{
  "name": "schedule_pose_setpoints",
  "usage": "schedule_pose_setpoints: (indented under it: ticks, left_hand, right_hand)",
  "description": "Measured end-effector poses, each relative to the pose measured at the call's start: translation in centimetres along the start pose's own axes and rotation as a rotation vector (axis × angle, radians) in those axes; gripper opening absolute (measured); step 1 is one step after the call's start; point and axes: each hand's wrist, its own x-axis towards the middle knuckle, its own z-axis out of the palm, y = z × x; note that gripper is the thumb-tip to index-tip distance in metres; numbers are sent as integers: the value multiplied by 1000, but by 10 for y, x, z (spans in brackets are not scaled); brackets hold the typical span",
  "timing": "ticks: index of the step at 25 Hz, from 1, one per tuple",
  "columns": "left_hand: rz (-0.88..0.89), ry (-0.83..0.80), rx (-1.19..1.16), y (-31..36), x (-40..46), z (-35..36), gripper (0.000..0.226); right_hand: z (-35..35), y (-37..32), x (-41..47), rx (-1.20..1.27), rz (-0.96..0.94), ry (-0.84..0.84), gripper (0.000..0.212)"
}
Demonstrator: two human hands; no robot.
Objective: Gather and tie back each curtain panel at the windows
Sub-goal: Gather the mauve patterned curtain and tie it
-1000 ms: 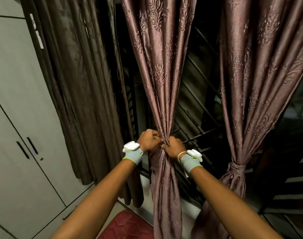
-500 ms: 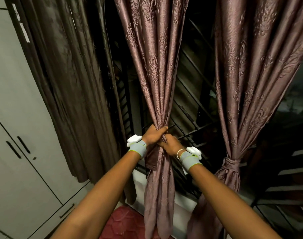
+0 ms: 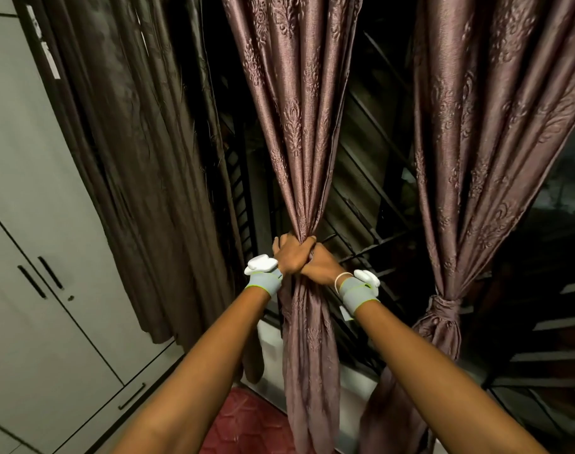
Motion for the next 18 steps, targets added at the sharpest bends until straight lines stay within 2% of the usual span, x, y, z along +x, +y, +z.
schedule_pose_setpoints:
  ticks: [2,3,5,8,11,13,14,16,18]
  left_hand:
    - [-4,-19,6,-3,0,-3,43]
    - [-4,-26,28,-6,-1,-4,44]
    - [-4,-56,35,-10,-1,-6,50]
    - [63,-118,65,-13,-3,-12,79]
    - [61,-185,63,-29,-1,-12,94]
    - [6,-216,-53,-38,-3,-14,77]
    - [9,-268,-111,-43,-2,-14,61]
    - [33,-386,-149,-48,-1,-16,31]
    - [80,-439,-121,-48,2,-21,19]
  right_hand:
    - [8,-3,2,-15,10,-2,34]
    - [13,-2,2,-18,-2,4,32]
    - [20,-1,-1,-5,-37,-9,40]
    - [21,6,4,-53,-14,-80,46]
    - [24,50,35,-4,62,-55,55]
    - [21,65,46,12,113,-30,67]
    - [16,55,38,3,138,-21,64]
    - [10,38,25,-3,162,-7,43]
    - [8,30,21,53,156,-10,38]
